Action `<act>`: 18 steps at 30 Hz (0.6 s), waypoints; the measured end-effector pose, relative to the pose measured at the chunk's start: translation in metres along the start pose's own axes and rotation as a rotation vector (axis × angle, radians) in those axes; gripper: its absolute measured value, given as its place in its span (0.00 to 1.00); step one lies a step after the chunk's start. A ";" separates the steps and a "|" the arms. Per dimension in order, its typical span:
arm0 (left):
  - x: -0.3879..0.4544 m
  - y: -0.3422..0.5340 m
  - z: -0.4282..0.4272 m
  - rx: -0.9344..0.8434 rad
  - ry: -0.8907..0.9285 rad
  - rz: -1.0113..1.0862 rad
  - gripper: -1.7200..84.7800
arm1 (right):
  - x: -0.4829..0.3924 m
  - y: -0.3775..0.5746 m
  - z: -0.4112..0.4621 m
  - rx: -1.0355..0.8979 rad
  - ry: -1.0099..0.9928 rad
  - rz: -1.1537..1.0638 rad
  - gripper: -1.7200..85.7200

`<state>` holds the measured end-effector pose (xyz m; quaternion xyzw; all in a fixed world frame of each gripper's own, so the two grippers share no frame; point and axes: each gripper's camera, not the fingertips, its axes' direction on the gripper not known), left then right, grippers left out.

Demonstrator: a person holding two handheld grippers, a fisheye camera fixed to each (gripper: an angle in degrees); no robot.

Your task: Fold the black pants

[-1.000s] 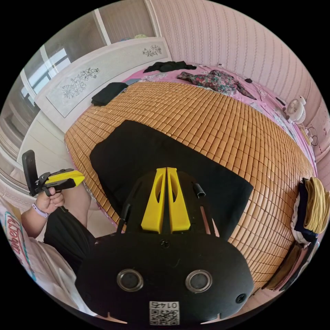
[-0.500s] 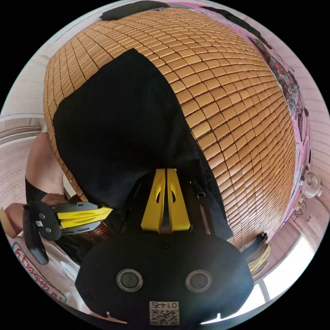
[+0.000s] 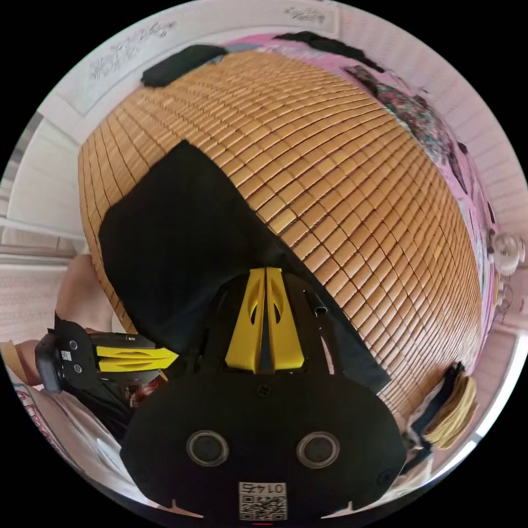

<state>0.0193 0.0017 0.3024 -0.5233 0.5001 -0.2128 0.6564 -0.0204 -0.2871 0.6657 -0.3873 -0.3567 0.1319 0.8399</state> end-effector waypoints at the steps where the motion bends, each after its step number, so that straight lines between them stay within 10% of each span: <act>1: -0.007 0.004 -0.003 0.024 0.023 -0.026 0.01 | 0.011 0.016 -0.012 0.059 -0.025 0.058 0.02; 8: -0.057 0.039 -0.056 0.184 0.010 -0.225 0.03 | 0.113 0.233 -0.091 0.250 -0.083 0.618 0.09; 18: -0.191 0.066 -0.140 0.368 -0.242 -0.549 0.12 | 0.142 0.326 -0.091 0.127 -0.251 0.756 0.13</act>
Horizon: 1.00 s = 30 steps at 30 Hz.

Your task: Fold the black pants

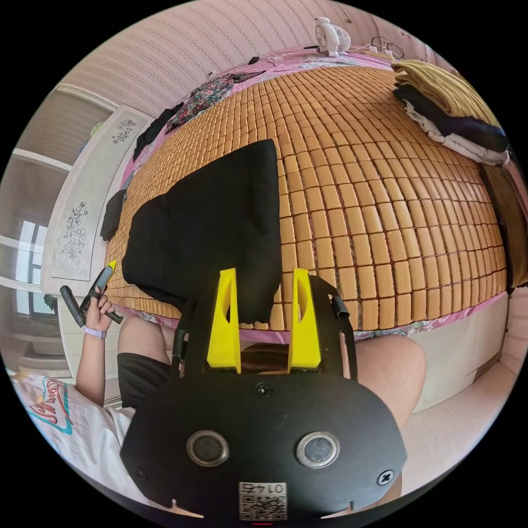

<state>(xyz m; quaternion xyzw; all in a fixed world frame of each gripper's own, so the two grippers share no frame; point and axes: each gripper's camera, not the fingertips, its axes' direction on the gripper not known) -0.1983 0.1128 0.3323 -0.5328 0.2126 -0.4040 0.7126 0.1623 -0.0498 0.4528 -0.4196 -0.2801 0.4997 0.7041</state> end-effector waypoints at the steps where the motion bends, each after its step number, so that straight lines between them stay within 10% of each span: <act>1: -0.011 -0.006 0.008 -0.025 -0.006 -0.027 0.12 | 0.002 0.001 0.001 -0.010 -0.025 0.000 0.13; 19: 0.024 0.009 0.072 -0.355 0.330 0.005 0.09 | -0.036 0.005 -0.169 0.391 -0.311 -0.284 0.04; 24: 0.036 0.013 0.073 -0.361 0.393 0.008 0.08 | -0.182 0.038 -0.105 0.032 -0.279 -0.789 0.06; 30: -0.009 0.013 0.031 -0.317 0.419 -0.064 0.08 | -0.207 0.095 -0.030 -0.189 -0.180 -0.849 0.09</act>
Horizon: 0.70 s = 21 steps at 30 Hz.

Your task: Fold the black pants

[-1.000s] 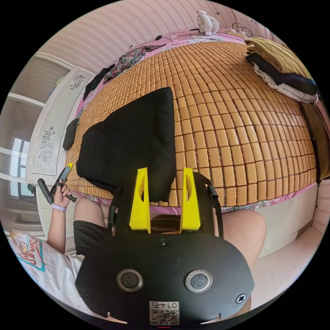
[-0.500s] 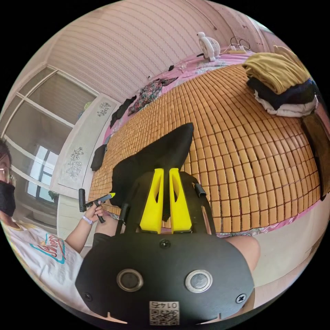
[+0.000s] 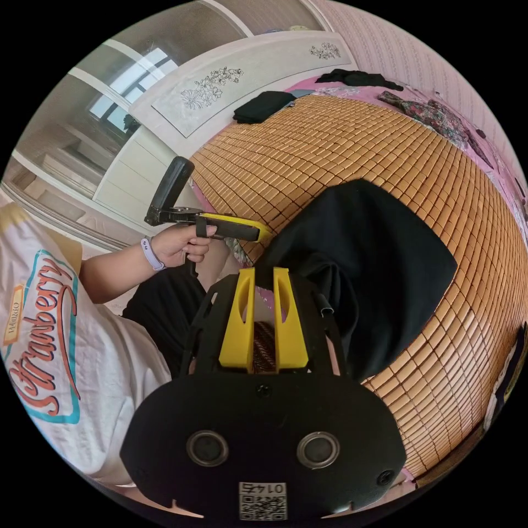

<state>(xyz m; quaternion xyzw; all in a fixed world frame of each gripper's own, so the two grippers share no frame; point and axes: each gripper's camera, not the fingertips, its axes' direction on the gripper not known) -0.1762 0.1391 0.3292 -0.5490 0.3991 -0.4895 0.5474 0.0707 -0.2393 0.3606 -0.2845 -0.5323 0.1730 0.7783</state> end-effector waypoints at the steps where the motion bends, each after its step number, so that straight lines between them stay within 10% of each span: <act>1: -0.003 0.005 -0.011 0.018 -0.011 -0.009 0.08 | 0.000 0.003 -0.003 0.025 -0.007 0.012 0.09; 11: 0.049 -0.016 -0.008 0.098 0.012 0.094 0.11 | 0.018 0.039 -0.031 0.139 0.078 0.168 0.09; 21: 0.069 0.009 0.043 -0.126 -0.315 0.222 0.10 | -0.035 0.033 0.065 -0.225 -0.020 -0.052 0.03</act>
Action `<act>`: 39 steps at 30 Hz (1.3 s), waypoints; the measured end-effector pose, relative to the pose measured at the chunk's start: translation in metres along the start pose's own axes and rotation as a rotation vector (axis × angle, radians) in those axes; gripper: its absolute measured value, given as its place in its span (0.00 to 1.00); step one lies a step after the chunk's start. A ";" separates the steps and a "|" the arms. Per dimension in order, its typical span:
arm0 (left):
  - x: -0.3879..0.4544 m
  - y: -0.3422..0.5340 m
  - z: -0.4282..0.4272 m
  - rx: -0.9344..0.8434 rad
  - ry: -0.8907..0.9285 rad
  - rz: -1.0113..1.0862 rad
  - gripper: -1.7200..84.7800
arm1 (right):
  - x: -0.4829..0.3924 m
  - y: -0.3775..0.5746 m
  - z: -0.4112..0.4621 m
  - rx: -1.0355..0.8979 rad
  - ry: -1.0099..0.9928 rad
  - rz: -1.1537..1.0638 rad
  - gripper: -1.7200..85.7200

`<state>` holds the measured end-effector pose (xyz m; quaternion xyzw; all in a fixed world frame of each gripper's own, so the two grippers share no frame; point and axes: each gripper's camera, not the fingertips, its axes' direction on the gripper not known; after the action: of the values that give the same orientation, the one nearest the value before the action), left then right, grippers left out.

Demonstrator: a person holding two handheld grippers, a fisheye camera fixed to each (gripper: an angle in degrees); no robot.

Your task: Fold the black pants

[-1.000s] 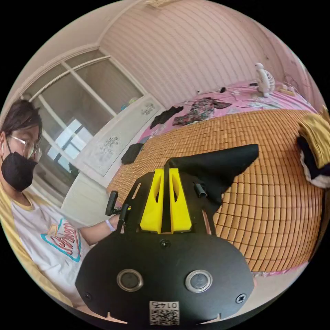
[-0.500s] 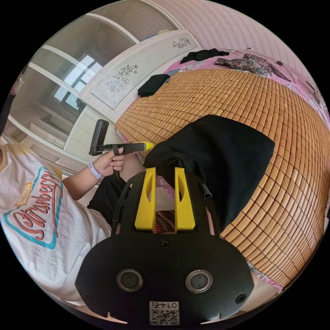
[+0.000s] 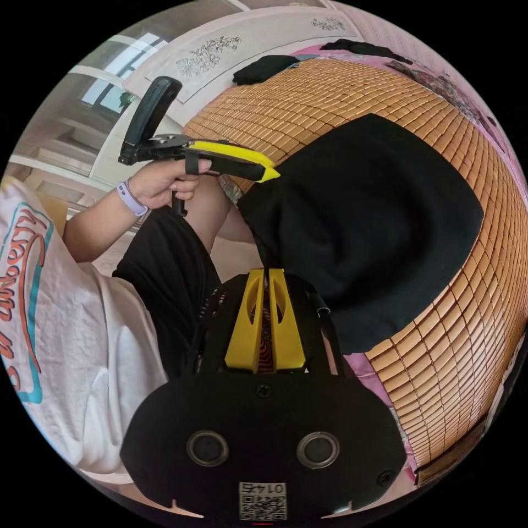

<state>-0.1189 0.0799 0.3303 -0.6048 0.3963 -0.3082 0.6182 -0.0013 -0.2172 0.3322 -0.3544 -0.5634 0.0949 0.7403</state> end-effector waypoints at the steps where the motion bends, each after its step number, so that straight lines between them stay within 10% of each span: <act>1: -0.001 0.005 0.002 0.006 -0.017 -0.007 0.10 | -0.004 0.000 -0.001 0.003 0.000 -0.021 0.03; 8: 0.021 0.019 -0.029 0.123 0.051 -0.007 0.06 | -0.004 0.000 -0.052 0.248 0.141 0.037 0.03; 20: 0.054 0.044 0.056 -0.098 0.037 0.110 0.01 | -0.012 -0.031 0.046 -0.236 0.394 -0.068 0.02; 39: -0.038 -0.032 0.061 0.155 0.225 -0.104 0.17 | 0.169 0.055 -0.074 0.558 0.022 0.710 0.17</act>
<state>-0.0818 0.1412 0.3637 -0.5366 0.4061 -0.4354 0.5979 0.1387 -0.1164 0.4184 -0.3134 -0.3520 0.4876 0.7350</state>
